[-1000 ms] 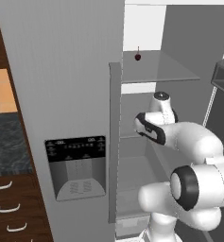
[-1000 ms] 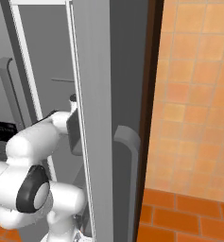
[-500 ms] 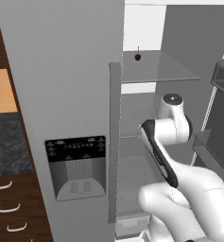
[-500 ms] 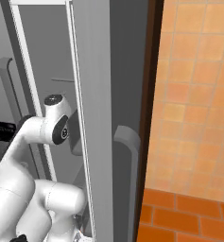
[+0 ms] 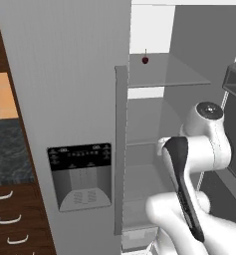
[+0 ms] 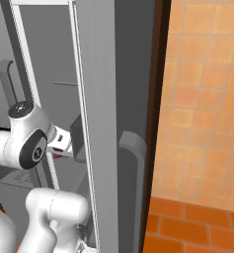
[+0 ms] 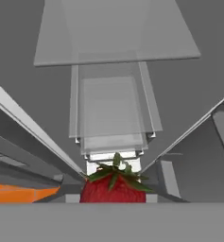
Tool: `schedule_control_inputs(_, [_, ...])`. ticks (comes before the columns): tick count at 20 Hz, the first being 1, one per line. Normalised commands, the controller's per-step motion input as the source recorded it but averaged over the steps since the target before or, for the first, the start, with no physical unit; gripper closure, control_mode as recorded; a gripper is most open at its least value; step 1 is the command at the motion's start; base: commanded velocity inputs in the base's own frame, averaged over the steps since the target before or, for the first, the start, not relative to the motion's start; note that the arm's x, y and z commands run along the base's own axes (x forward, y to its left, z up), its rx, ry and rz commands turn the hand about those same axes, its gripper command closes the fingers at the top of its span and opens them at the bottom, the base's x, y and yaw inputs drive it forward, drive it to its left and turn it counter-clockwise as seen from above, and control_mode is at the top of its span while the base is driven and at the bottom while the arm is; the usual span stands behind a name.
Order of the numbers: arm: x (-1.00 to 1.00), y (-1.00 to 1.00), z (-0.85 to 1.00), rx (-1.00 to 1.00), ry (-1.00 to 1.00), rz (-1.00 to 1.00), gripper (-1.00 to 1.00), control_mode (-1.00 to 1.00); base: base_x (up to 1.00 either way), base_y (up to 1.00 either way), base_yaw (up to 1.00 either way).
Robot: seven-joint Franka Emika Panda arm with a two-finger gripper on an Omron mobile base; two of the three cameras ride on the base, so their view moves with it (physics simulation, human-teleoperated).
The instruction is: Take the strawberry from the fridge and place it on top of the pancake, located on the dining counter.
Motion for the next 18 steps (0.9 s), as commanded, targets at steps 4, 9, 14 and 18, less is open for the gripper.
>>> schedule_control_inputs(4, [-0.98,0.19,0.67,0.05,0.02,0.08,1.0,-1.0,0.0,0.0,0.0])
schedule_control_inputs(9, [-0.46,0.07,0.14,-0.01,0.2,0.02,1.0,-1.0,0.0,0.0,0.0])
schedule_control_inputs(14, [-0.19,-0.01,-0.03,-0.03,0.12,0.0,1.0,-1.0,0.0,0.0,0.0])
schedule_control_inputs(18, [-0.2,0.0,-0.27,0.0,-0.02,0.0,1.0,-1.0,0.0,0.0,0.0])
